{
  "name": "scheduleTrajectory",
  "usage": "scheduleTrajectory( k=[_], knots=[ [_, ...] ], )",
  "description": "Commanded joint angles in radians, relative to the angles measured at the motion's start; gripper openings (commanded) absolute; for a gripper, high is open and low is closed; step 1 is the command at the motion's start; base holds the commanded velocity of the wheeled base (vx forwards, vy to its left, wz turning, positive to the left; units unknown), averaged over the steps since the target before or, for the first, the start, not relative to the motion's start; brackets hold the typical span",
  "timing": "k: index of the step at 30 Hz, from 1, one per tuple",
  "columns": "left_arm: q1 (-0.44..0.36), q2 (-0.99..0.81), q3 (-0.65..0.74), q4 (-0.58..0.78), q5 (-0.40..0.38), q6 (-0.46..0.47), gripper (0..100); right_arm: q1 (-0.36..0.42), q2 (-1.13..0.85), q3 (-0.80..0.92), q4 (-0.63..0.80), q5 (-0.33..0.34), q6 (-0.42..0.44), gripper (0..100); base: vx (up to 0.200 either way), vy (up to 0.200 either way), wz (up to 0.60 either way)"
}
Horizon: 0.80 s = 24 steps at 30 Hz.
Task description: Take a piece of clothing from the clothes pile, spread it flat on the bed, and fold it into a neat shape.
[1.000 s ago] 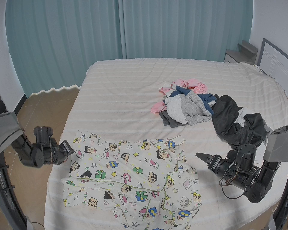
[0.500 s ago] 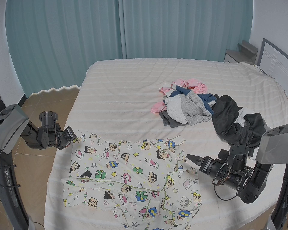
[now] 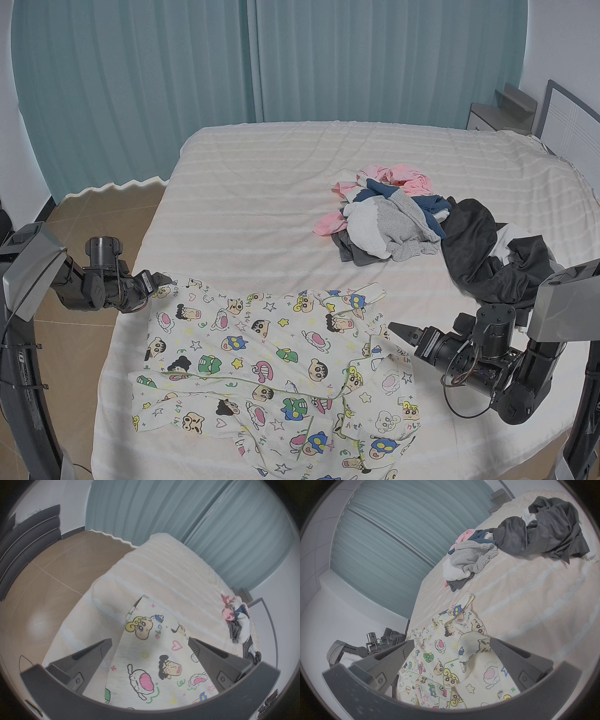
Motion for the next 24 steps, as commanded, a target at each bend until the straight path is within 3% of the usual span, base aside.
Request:
scheduleTrajectory(
  k=[1,10,16,22,23,24],
  knots=[
    [0.003,0.061,-0.039,0.017,-0.006,0.022,100,0.001,0.003,0.003,-0.004,0.001,0.001,100,0.0,0.0,0.0],
    [0.001,0.133,-0.09,0.009,-0.011,0.022,100,0.004,0.003,0.004,-0.004,0.001,0.002,100,0.0,0.0,0.0],
    [0.0,0.135,-0.093,0.008,-0.084,-0.043,100,0.005,0.0,0.004,-0.004,0.0,0.022,100,0.0,0.0,0.0],
    [-0.003,0.147,-0.093,-0.002,-0.087,-0.05,100,0.005,-0.002,0.006,-0.004,0.0,0.028,100,0.0,0.0,0.0],
    [-0.003,0.148,-0.093,-0.006,-0.087,-0.05,0,0.005,0.0,0.006,-0.004,0.0,0.028,100,0.0,0.0,0.0],
    [-0.003,0.15,-0.094,-0.006,-0.087,-0.05,0,0.005,0.0,0.006,-0.004,0.0,0.028,100,0.0,0.0,0.0]
  ],
)
